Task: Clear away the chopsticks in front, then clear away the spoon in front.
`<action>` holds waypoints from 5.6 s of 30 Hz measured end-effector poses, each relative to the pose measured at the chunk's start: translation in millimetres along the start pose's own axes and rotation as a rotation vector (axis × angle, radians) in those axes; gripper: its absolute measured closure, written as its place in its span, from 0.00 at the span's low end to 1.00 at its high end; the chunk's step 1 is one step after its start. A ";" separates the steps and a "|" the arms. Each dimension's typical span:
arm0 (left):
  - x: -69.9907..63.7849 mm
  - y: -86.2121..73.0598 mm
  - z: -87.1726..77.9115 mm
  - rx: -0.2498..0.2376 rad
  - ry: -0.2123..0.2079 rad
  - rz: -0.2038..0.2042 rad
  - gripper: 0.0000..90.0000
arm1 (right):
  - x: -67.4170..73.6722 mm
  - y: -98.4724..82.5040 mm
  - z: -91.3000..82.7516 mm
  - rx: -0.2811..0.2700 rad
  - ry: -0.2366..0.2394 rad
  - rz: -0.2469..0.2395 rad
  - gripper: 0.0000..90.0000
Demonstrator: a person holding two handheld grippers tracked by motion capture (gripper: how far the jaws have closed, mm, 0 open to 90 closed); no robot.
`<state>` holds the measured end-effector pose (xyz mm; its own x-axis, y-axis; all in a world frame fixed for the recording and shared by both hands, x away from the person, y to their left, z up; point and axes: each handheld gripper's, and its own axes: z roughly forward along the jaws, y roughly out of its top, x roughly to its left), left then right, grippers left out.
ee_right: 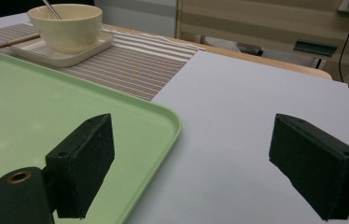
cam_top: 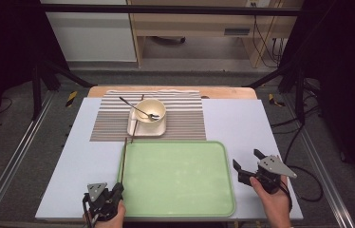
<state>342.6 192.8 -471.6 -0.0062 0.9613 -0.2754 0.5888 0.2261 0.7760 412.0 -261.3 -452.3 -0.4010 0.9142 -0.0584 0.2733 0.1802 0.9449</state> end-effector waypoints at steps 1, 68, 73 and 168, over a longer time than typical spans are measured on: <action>0.0 0.0 0.0 0.000 0.000 0.000 0.95 | 0.0 0.0 0.0 0.000 0.000 0.000 0.16; 0.6 -8.5 6.6 0.027 0.008 0.006 0.93 | 1.1 -0.4 1.3 0.012 0.012 0.001 0.15; -0.7 -8.9 6.3 0.024 0.006 0.009 0.93 | 1.0 -0.4 1.3 0.010 0.012 0.000 0.15; -18.4 155.9 126.8 0.094 -0.097 0.386 0.60 | -0.7 0.0 3.8 0.028 -0.004 -0.002 0.14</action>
<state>537.0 190.4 -417.5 0.3035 0.9524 -0.0295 0.6039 -0.1683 0.7791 415.6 -260.5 -453.5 -0.3982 0.9153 -0.0610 0.2967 0.1915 0.9356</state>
